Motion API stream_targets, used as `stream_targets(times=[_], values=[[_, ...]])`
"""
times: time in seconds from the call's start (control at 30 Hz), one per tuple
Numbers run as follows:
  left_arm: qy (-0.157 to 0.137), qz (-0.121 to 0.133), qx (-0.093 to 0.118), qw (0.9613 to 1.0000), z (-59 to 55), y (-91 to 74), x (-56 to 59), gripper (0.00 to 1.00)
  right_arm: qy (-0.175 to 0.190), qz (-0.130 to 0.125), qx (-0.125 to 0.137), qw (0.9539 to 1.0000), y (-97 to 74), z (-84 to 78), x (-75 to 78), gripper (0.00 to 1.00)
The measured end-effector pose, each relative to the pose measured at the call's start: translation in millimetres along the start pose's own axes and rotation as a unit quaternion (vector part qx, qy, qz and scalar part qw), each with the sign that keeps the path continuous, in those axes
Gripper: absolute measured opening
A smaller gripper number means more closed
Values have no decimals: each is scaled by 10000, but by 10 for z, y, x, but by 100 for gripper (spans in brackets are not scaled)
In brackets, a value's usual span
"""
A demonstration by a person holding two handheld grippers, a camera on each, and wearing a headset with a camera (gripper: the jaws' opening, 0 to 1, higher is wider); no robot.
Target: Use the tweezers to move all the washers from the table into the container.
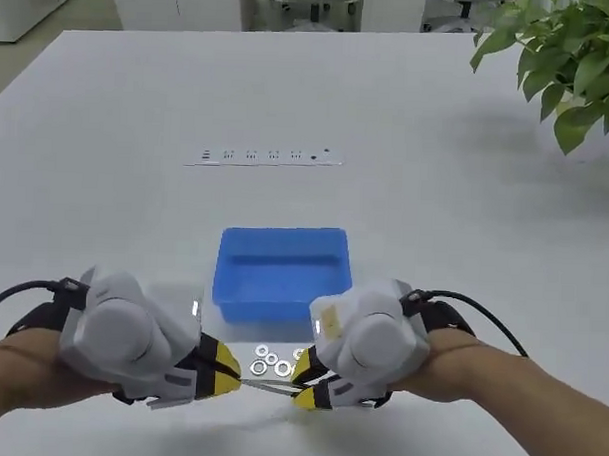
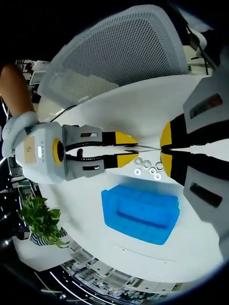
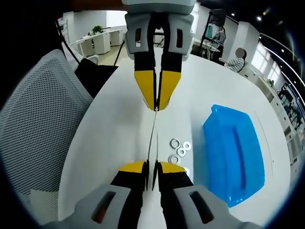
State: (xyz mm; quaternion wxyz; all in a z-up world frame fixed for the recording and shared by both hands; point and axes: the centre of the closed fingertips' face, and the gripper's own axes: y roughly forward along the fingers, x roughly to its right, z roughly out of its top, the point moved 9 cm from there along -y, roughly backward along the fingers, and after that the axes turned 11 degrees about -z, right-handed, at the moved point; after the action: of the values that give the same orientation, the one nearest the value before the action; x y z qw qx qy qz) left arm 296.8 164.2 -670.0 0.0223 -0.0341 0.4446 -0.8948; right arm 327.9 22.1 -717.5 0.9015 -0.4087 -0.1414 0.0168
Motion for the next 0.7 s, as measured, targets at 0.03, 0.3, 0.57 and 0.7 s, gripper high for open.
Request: stream_targets(times=[0.03, 0.3, 0.57, 0.7], values=[[16, -21, 3, 10000, 21, -14, 4, 6, 13, -6, 9, 10000, -11, 7, -2, 12], [288, -177, -57, 9994, 232, -161, 17, 6, 113, -127, 178, 9997, -99, 87, -12, 12], [424, -212, 21, 9989, 444, -275, 33, 6, 185, -227, 324, 9990, -128, 157, -19, 12], [390, -179, 50, 9991, 491, -299, 16, 6, 221, -266, 370, 9987, -137, 187, -6, 12]])
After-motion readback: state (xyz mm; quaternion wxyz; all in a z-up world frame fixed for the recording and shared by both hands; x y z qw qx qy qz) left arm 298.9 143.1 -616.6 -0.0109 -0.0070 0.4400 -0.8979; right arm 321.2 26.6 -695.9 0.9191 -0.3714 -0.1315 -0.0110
